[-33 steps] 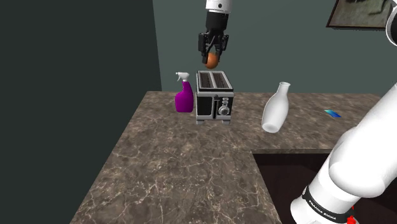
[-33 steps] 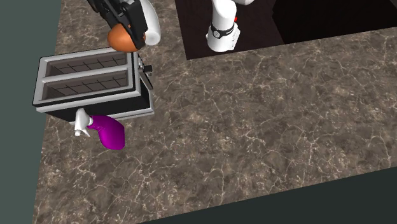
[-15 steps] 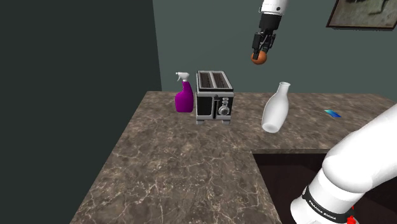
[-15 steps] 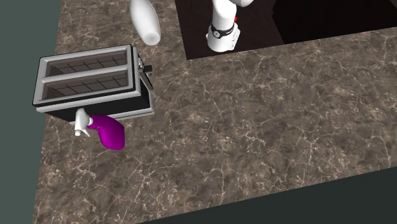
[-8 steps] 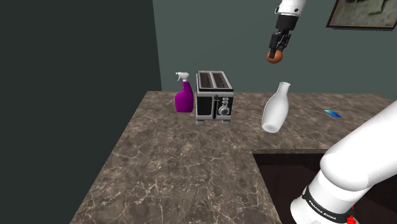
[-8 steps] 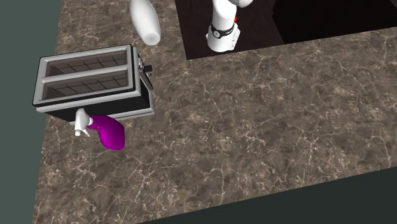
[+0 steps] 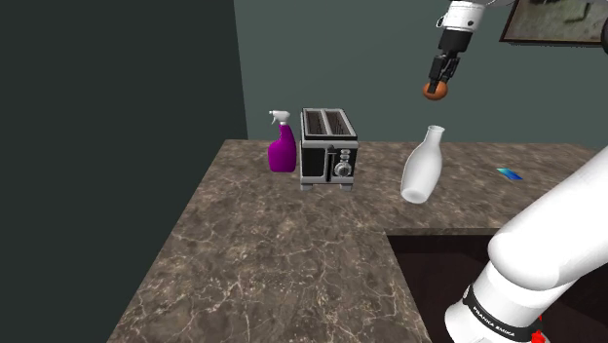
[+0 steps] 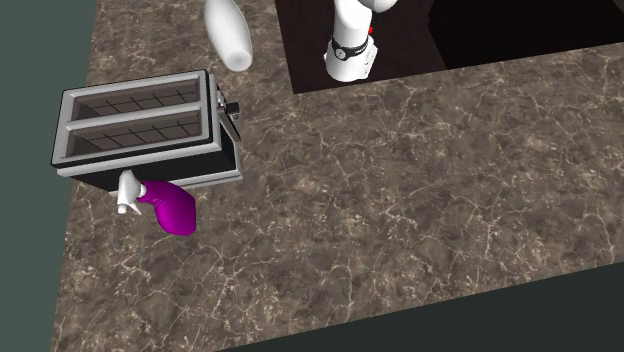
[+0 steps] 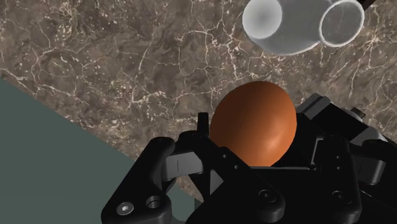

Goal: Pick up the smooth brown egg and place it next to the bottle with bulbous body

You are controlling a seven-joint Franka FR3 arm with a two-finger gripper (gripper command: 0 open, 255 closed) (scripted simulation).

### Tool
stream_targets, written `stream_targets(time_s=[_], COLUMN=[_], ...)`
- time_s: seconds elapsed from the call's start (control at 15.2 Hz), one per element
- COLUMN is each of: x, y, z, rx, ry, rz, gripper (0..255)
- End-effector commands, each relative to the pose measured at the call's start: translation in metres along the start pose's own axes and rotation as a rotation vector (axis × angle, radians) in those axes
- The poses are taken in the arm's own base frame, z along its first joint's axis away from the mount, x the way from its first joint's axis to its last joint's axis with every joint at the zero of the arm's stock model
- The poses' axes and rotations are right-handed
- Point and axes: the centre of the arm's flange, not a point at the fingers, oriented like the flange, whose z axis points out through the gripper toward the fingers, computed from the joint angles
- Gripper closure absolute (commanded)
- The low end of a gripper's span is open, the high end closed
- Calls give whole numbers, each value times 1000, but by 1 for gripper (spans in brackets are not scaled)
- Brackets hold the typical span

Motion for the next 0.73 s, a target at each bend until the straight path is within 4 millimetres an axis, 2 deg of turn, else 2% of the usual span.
stream_targets(time_s=[0.0,0.66], x=[-1,-3], y=[1,5], z=[9,62], rx=[0,0], ry=[0,0], rz=[-1,-1], gripper=[255,255])
